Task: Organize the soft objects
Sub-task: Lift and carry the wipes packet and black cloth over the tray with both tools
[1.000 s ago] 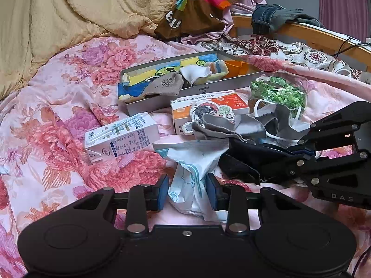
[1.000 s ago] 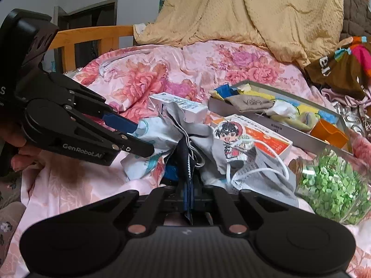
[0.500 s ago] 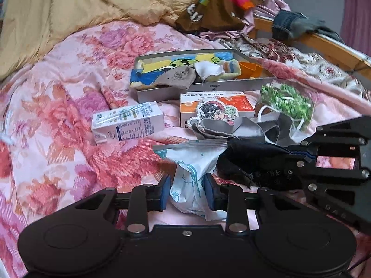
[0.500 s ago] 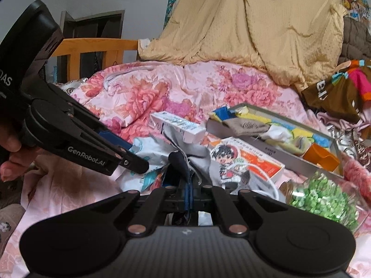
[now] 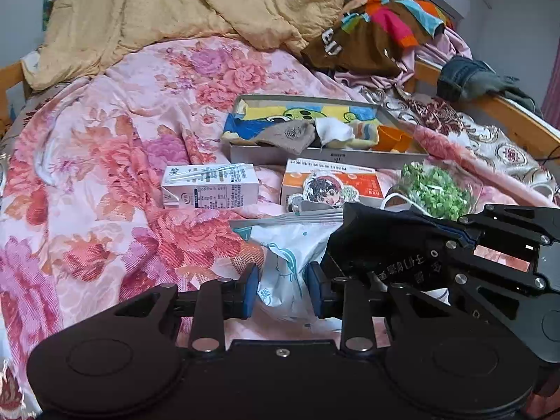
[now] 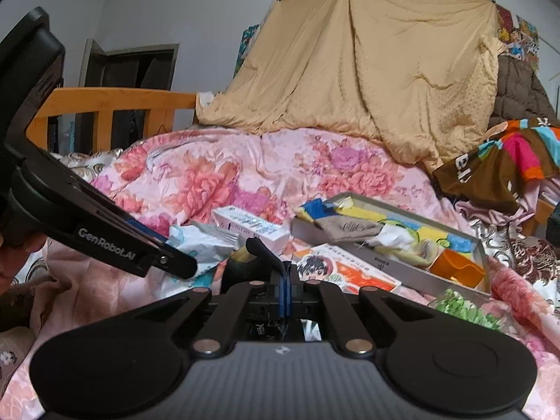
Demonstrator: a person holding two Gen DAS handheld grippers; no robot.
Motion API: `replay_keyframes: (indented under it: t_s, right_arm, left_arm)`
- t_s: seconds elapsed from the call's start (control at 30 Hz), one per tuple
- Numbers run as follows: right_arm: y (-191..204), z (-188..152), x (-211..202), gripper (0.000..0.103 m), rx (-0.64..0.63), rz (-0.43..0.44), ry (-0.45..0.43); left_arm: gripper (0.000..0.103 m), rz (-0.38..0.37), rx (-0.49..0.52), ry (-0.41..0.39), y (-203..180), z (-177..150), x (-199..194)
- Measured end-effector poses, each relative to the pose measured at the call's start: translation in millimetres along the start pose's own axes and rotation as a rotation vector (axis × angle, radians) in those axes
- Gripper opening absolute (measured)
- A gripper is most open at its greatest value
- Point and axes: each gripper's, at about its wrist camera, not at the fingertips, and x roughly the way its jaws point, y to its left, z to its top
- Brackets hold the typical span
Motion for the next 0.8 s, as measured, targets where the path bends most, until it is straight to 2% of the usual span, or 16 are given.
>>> replay_keyframes:
  t_s: [0.43,0.8]
  right_arm:
    - [-11.2,10.2,-21.5,0.001,0.051,-0.026,-0.087]
    - [-18.8,18.1,-30.0,0.001,0.069,-0.04,-0.125]
  left_arm:
    - [0.032,0.078,-0.093,-0.082,1.5,7.1,-27.5]
    - [0.032,0.073,-0.092,-0.135,-7.6,20.9,-36.3]
